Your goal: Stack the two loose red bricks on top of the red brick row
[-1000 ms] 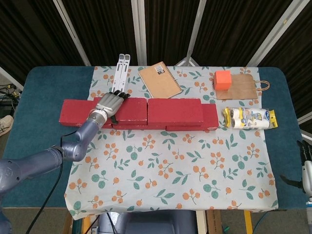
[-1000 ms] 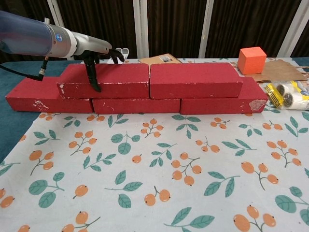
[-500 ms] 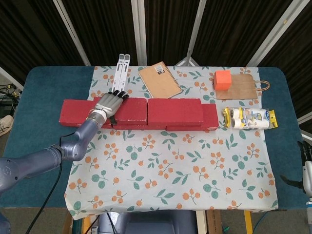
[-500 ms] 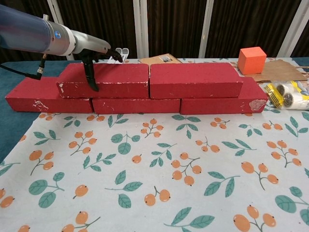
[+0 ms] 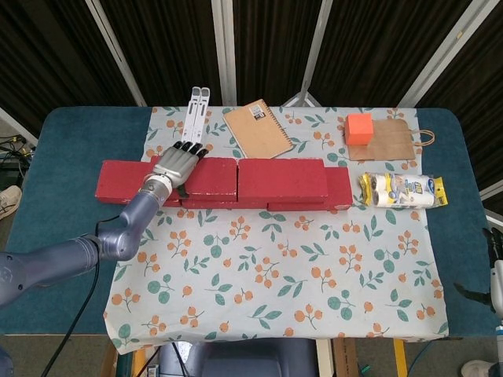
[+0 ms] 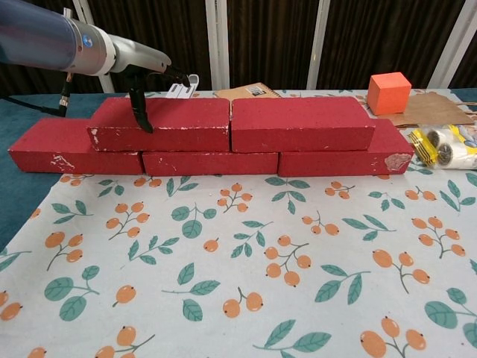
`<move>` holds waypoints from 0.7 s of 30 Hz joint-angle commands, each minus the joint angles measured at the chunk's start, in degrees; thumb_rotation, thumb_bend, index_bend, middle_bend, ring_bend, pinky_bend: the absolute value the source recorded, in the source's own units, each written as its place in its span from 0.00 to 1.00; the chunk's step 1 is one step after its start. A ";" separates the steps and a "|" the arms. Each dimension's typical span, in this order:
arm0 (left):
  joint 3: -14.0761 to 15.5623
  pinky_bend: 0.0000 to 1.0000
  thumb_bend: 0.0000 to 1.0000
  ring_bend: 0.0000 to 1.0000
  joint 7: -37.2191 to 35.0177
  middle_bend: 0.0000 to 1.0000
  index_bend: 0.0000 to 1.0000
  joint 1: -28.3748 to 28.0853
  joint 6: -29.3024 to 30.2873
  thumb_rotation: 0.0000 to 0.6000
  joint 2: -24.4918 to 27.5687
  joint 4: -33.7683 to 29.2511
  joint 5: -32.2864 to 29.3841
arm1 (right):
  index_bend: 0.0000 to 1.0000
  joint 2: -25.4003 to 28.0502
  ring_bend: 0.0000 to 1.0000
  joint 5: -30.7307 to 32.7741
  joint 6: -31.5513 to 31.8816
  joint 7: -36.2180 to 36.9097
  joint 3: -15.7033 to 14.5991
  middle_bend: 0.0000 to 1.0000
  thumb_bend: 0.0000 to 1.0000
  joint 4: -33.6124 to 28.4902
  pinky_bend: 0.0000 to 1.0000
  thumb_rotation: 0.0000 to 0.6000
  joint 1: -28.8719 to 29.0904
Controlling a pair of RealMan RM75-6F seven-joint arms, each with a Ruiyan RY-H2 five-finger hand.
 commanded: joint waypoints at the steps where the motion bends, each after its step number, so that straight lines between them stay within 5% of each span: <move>1: -0.80 0.03 0.00 0.00 -0.36 0.00 0.00 -1.47 -1.29 1.00 5.52 -6.85 -2.53 | 0.00 0.06 0.00 -0.37 0.06 -0.17 -0.19 0.04 0.00 -0.15 0.00 1.00 -0.02; 8: -1.22 0.03 0.00 0.00 -1.31 0.00 0.00 -4.68 -0.71 1.00 25.61 -31.13 -5.17 | 0.00 0.08 0.00 -0.52 0.51 -0.91 -0.30 0.04 0.00 -0.76 0.00 1.00 -0.17; 10: -1.20 0.04 0.00 0.00 -1.18 0.00 0.00 -2.72 6.03 1.00 31.02 -39.05 -2.00 | 0.00 0.10 0.00 -0.55 0.55 -0.90 -0.31 0.04 0.00 -0.88 0.00 1.00 -0.20; 12: 0.53 0.07 0.00 0.00 -0.66 0.00 0.00 4.44 21.94 1.00 35.77 -49.32 6.55 | 0.00 0.12 0.00 -1.26 0.89 -0.33 -0.31 0.04 0.00 -0.85 0.00 1.00 -0.23; 16: 7.67 0.17 0.00 0.00 -6.20 0.01 0.04 25.66 49.91 1.00 30.94 -53.16 32.09 | 0.00 -0.70 0.00 -3.96 2.44 1.36 -0.31 0.04 0.00 0.70 0.00 1.00 -0.25; 21: 14.82 0.23 0.00 0.00 -18.18 0.03 0.09 43.77 63.86 1.00 19.74 -38.95 50.53 | 0.00 -1.71 0.00 -7.55 4.23 2.63 -0.69 0.04 0.00 3.01 0.00 1.00 -0.16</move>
